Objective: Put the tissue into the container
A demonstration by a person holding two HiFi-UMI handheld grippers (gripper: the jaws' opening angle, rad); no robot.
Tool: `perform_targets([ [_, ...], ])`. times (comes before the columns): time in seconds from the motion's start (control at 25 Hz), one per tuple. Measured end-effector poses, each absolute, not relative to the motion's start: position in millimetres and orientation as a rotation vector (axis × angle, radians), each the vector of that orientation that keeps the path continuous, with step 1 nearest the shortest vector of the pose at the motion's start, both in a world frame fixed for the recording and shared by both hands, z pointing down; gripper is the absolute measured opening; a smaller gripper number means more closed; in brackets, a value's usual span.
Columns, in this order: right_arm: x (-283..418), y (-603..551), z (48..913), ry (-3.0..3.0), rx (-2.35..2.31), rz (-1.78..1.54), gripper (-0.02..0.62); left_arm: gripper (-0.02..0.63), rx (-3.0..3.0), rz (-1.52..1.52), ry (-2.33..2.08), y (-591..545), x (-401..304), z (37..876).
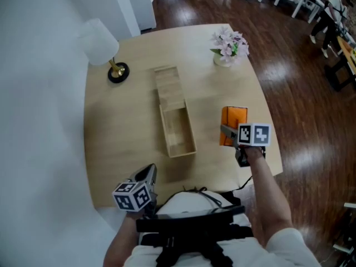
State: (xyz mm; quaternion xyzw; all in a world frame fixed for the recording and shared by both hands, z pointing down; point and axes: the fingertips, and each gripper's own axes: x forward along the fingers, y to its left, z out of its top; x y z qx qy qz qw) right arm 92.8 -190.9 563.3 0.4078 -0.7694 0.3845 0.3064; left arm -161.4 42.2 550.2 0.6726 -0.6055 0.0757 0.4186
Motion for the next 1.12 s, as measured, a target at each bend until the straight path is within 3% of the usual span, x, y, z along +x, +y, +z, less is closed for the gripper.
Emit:
perform_targets([
  [0.48, -20.9, -165.4, 518.0, -2.184, 0.878, 0.945, 0.446, 0.002, 1.71, 0.124, -1.544, 44.8, -183.7, 533.0],
  [0.6, -48.5, -154.4, 514.8, -2.202, 0.832, 0.936, 0.446, 0.053, 1.721, 0.108, -1.529, 48.3, -188.4, 531.5],
  [1.12, -122.4, -112.4, 556.6, -2.134, 0.717, 0.894, 0.446, 0.057, 1.752, 0.12, -1.485, 61.2, -203.7, 533.0],
])
